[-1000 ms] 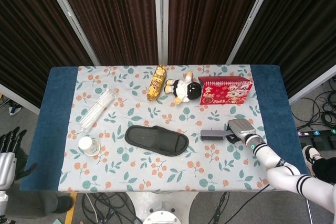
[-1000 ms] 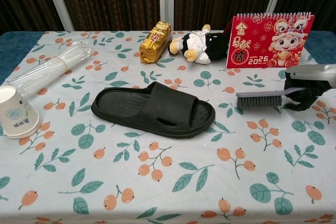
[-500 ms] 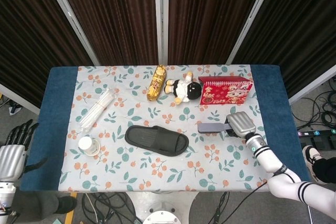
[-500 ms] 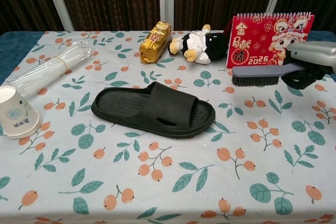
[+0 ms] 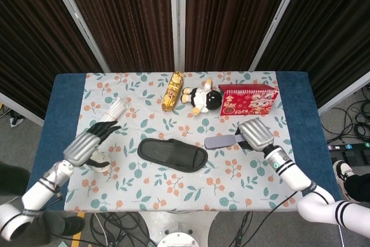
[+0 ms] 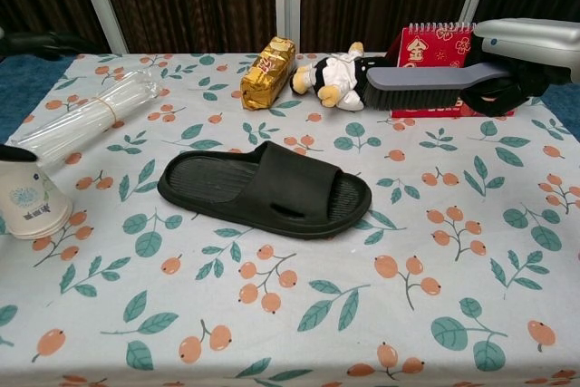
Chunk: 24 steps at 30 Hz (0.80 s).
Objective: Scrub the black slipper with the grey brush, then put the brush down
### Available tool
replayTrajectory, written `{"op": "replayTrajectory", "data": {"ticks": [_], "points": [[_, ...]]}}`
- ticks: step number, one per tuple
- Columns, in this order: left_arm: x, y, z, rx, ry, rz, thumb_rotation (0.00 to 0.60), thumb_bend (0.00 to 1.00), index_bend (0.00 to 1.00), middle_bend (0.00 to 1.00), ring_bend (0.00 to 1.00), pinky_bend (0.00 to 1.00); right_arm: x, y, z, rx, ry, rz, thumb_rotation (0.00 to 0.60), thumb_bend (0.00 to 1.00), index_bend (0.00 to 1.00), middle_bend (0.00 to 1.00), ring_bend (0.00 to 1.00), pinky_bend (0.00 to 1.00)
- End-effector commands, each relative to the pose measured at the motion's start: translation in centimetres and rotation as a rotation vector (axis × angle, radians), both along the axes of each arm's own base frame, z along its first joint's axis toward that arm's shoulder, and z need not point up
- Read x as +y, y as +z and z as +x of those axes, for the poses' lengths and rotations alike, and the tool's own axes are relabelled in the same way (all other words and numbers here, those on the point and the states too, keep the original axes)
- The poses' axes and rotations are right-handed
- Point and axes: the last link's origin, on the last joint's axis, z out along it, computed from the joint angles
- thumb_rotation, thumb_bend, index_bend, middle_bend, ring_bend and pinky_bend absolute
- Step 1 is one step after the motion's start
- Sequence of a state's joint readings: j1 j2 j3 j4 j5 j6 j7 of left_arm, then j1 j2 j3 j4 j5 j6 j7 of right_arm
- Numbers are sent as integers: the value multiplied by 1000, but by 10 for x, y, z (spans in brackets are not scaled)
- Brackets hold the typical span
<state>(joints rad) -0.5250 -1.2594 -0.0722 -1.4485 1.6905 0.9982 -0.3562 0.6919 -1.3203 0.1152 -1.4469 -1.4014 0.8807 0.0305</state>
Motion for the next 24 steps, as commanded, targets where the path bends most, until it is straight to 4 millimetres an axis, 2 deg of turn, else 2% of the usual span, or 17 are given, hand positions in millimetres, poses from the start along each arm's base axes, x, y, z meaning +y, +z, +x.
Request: {"op": "replayTrajectory", "data": {"ticks": [1,5,11,19,24], "points": [[29,-39,26,43,-51,-78,600,191,114,132,33,91,-2,-2,7,4,-4,-4,600,508,1000,1000,1000,1000],[42,-65,45,71,-82,-109,600,191,112,132,33,91,-4,-4,10,8,-12,-14,600,509,1000,1000,1000,1000],[47,-89,68,108,-139,-140,600,191,113,132,33,91,-6,-5,12,18,-21,-17,600,509,1000,1000,1000,1000],[54,-115,82,171,-138,-201,600,192,131,156,46,94,-5,-10,11,33,-30,-17,600,508,1000,1000,1000,1000],[59,-126,81,193,-112,-204,600,195,157,187,64,112,-1,-18,9,48,-27,2,600,508,1000,1000,1000,1000]]}}
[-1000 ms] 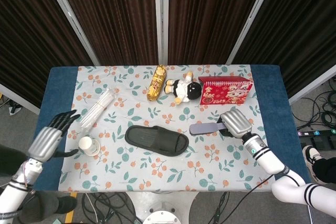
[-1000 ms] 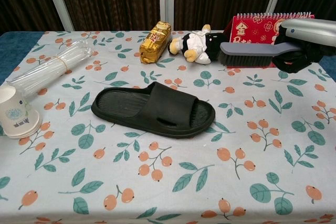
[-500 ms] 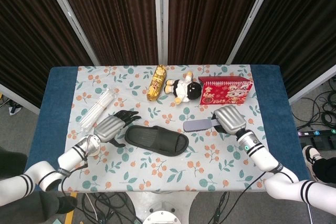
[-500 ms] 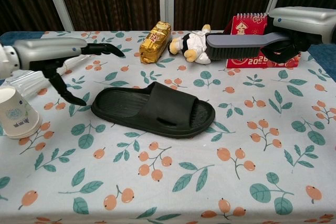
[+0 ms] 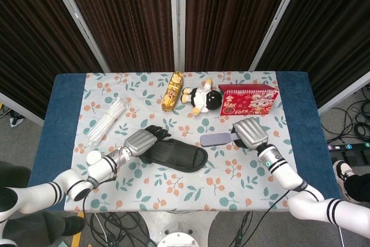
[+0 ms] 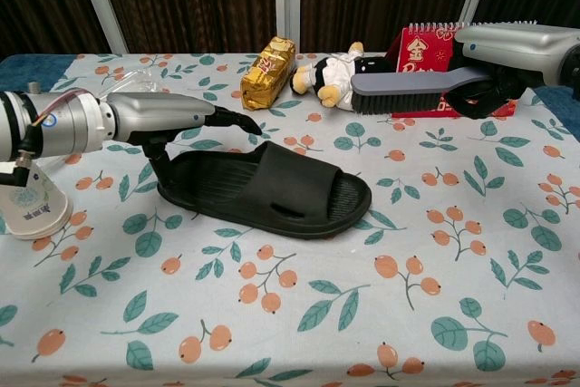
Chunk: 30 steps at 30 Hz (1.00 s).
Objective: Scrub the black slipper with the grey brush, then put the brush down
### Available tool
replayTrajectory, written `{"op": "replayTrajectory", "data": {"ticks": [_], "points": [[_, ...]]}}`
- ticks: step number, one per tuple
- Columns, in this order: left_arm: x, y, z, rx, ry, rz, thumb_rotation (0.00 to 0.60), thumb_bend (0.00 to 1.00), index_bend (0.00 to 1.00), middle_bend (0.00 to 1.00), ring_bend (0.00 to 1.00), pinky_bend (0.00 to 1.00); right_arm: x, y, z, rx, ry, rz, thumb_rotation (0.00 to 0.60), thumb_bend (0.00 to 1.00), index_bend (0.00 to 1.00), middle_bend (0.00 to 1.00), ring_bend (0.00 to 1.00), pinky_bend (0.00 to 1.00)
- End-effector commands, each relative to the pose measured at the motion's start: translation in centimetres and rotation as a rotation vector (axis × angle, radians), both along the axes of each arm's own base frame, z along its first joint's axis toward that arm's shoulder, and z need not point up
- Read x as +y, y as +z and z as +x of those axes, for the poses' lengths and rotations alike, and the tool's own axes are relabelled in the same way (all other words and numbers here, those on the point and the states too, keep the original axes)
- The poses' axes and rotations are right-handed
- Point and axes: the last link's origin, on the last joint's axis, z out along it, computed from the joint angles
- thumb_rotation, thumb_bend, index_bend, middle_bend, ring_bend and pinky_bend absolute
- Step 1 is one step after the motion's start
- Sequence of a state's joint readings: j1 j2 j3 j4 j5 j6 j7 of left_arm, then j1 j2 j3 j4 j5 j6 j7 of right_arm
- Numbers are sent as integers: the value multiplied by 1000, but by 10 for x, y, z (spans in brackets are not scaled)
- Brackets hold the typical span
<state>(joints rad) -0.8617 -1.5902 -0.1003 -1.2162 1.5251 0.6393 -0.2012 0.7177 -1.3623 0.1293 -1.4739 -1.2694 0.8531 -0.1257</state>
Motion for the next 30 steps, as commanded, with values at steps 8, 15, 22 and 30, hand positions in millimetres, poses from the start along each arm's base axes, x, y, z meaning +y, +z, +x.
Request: {"op": "replayTrajectory", "data": {"ticks": [8,15,22,30], "points": [[8,-9,-1,-11,85,-3,600,208,193,250,123,152,3,-16,-4,40,12,25,600,509,1000,1000,1000,1000],[9,-13,2,-22,95,-4,600,236,364,419,283,253,3,-33,-2,61,29,12,600,509,1000,1000,1000,1000],[8,-15,1,-30,105,4,600,236,396,451,307,264,-3,-58,10,30,60,-49,600,509,1000,1000,1000,1000],[7,-15,6,-44,107,2,600,237,395,451,306,264,-11,-93,36,46,148,-100,600,509,1000,1000,1000,1000]]}}
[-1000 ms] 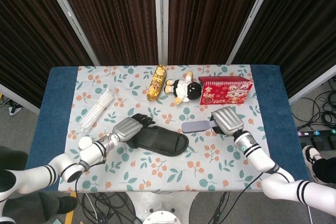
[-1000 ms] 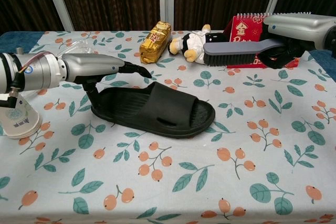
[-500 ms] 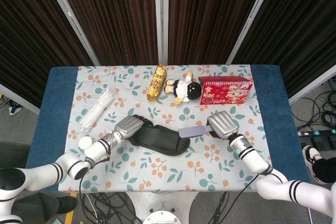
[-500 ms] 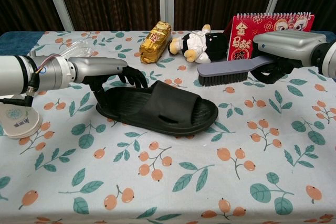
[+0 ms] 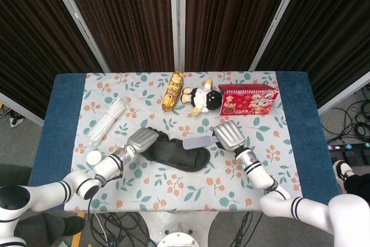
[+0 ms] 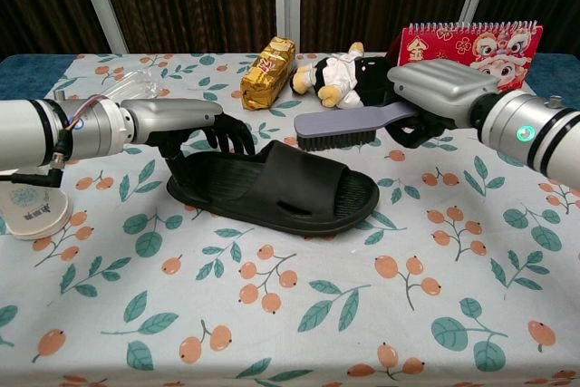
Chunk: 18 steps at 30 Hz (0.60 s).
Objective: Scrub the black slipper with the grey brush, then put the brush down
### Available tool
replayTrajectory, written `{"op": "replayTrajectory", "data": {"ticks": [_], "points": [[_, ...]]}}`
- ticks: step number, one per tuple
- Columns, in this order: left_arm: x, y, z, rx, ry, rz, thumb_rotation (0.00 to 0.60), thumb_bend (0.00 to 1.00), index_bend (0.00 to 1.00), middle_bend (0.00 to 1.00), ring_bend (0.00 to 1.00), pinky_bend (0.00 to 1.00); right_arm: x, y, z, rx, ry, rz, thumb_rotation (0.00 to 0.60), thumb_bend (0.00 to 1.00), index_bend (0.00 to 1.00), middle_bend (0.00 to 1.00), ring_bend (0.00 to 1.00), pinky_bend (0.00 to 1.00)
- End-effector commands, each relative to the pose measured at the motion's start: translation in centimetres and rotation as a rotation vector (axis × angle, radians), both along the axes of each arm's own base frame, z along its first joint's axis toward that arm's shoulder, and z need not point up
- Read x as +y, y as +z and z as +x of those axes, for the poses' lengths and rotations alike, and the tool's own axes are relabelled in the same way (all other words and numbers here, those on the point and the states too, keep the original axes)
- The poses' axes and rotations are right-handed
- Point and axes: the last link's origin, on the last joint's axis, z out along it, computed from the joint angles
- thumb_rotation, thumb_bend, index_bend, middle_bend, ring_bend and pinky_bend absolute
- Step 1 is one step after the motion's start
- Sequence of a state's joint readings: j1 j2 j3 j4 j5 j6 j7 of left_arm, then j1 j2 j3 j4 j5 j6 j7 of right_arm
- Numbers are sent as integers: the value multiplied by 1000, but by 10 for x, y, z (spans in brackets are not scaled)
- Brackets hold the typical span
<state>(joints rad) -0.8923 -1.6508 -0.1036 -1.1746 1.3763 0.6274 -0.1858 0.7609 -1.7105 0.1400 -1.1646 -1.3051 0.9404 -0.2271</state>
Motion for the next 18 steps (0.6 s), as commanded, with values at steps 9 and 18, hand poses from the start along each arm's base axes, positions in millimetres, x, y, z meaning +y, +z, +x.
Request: {"op": "replayTrajectory", "data": {"ticks": [9,18], "points": [[1,2,3,-16,16,-7,600,236,395,451,307,264,9,-38,12,171,132,68,600,509,1000,1000,1000,1000],[2,0,3,-10,21,-12,600,237,395,451,307,264,28,-20,1,187,182,139,600,508,1000,1000,1000,1000]]}}
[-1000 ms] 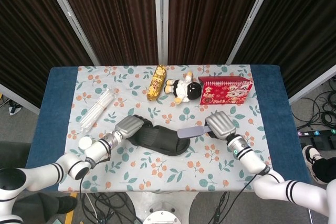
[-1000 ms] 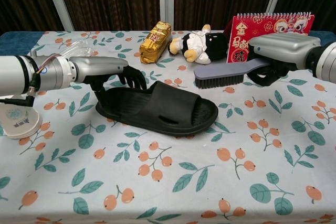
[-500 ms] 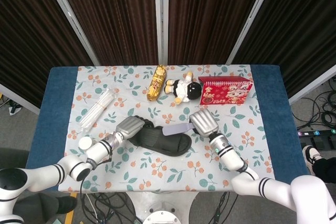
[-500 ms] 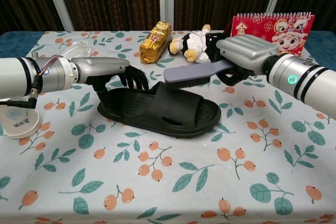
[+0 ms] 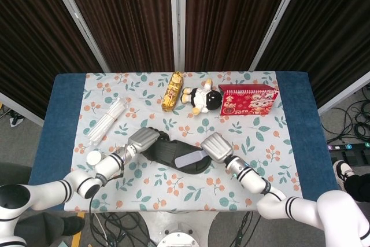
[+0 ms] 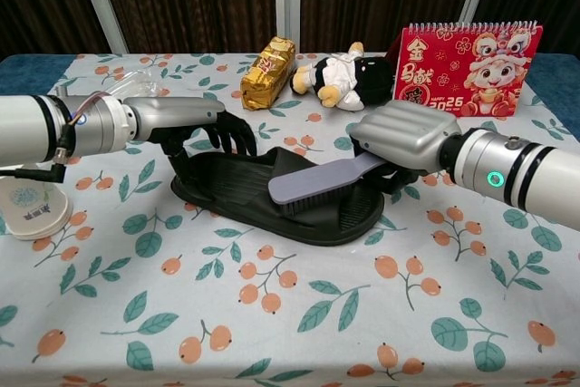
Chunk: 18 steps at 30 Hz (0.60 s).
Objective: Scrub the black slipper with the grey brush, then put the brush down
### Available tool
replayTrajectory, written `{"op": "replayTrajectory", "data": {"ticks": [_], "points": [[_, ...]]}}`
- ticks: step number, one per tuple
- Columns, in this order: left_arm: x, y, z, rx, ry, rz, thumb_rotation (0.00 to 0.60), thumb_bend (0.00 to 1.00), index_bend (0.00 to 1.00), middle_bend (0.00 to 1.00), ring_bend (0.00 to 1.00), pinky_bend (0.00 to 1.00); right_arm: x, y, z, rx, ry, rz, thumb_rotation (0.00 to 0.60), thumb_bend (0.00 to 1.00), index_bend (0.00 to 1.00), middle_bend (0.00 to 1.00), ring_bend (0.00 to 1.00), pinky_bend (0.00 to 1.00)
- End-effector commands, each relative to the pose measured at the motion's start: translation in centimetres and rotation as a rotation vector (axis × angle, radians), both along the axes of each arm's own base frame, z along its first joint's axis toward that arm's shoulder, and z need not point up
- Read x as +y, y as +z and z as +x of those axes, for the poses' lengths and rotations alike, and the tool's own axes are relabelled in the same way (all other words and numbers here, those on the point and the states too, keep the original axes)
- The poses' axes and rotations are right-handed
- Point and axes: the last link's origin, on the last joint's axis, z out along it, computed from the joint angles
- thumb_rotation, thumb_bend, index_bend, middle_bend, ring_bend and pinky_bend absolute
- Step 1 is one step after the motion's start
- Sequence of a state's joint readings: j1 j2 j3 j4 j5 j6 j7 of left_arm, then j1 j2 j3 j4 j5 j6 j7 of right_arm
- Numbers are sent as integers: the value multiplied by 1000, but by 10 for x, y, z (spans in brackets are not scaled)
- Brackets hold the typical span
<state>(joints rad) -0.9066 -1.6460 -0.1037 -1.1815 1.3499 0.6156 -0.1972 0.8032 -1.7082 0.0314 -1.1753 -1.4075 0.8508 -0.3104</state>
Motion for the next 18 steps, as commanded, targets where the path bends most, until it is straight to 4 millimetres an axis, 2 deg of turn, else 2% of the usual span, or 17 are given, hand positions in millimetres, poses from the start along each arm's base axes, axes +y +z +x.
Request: {"op": "replayTrajectory", "data": {"ticks": [1,5,11,18], "points": [[0,-1,0,1,-1,-2,600,237,395,451,307,264,-1,11,0,-38,-1,-17,600,508,1000,1000,1000,1000],[-2,-1,2,3,-7,-8,600,237,395,451,306,264,-19,20,12,-130,-33,-90,600,508,1000,1000,1000,1000],[-1,-1,2,4,-3,-7,600,237,395,451,307,264,-32,6,24,-130,-33,-111,600,508,1000,1000,1000,1000],[0,0,1,6,4,-5,600,237,395,451,307,264,-20,-7,15,-18,9,-40,600,509,1000,1000,1000,1000]]}}
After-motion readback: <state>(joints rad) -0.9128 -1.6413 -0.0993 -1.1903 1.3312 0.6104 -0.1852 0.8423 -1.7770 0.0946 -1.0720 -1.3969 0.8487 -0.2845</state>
